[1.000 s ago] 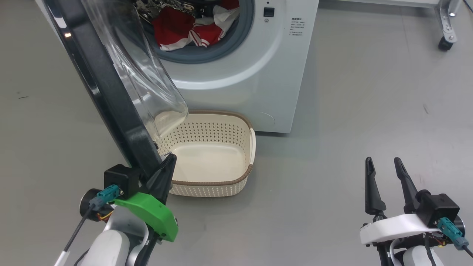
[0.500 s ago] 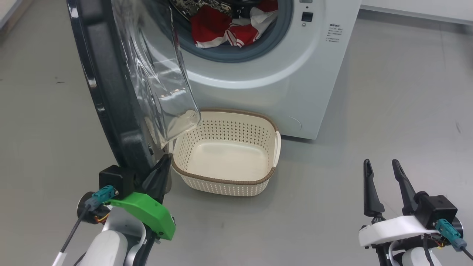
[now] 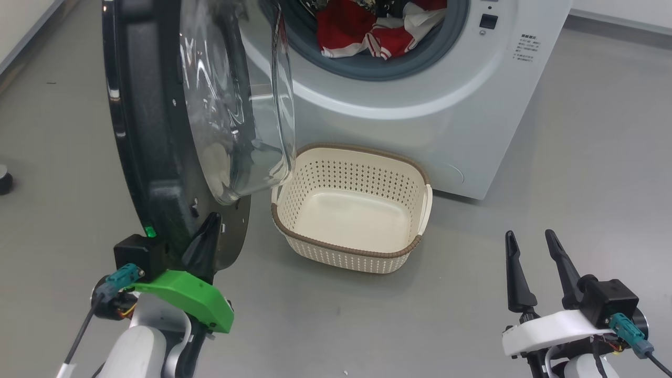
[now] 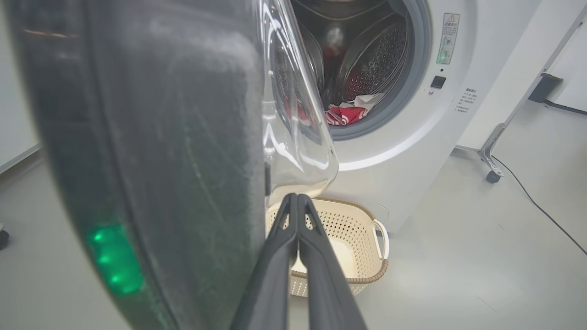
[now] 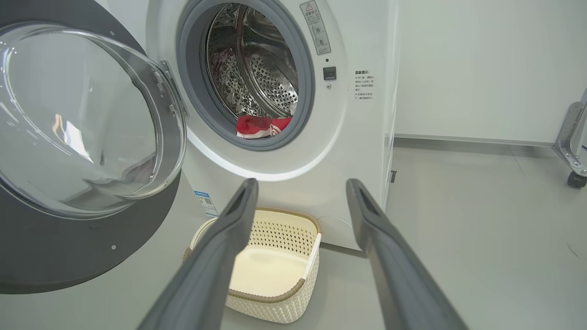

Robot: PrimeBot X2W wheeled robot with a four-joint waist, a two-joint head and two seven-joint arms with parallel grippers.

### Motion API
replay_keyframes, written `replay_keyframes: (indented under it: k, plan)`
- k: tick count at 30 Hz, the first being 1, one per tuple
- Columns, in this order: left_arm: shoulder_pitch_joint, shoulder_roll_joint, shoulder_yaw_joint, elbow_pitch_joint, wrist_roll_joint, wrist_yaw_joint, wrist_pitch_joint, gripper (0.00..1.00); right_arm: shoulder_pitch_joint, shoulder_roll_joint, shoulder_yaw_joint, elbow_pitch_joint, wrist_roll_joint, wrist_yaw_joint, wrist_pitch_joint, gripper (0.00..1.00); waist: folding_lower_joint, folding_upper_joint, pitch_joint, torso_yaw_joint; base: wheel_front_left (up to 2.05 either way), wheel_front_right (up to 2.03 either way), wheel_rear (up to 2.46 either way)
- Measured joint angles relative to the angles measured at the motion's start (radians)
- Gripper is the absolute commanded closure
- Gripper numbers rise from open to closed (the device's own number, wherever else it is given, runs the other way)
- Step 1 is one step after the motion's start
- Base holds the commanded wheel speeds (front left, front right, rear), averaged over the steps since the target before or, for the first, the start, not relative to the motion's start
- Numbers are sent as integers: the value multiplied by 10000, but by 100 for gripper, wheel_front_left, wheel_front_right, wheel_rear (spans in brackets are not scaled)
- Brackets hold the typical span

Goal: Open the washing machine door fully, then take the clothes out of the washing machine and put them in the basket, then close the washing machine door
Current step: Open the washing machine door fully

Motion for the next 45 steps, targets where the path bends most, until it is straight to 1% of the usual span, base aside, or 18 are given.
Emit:
replay_keyframes:
  k: [9,13,15,22,26,27,34,41,45]
  plan:
    - [-1,105,491,17,-132,178,-188,100,-13,0,174,12,-125,8,0,0,0,0,436,206,0,0,0]
    - [-19,224,878,88,-313,259,-368,100,-113,-2,247,52,-267,13,0,0,0,0,719,279,0,0,0]
    - [-53,242,1039,138,-418,280,-453,100,-119,-4,255,59,-272,84,0,0,0,0,830,304,0,0,0]
    - [-203,391,1643,242,-656,380,-656,100,-339,-63,324,88,-430,98,0,0,0,0,1193,365,0,0,0]
    - [-276,508,1985,336,-823,462,-805,100,-386,-161,330,109,-476,98,0,0,0,0,1384,366,0,0,0]
    - [-372,589,2330,493,-1064,470,-976,100,-528,-207,355,151,-533,102,0,0,0,0,1595,355,0,0,0]
    - [-569,742,2871,709,-1356,629,-1137,100,-687,-268,470,151,-612,173,0,0,0,0,1938,302,0,0,0]
    - [-822,980,3440,909,-1630,644,-1317,100,-825,-385,468,151,-631,173,0,0,0,0,2255,225,0,0,0]
    - [-1018,1225,3710,1112,-1806,644,-1327,100,-960,-474,441,144,-690,173,0,0,1,0,2455,173,0,0,0]
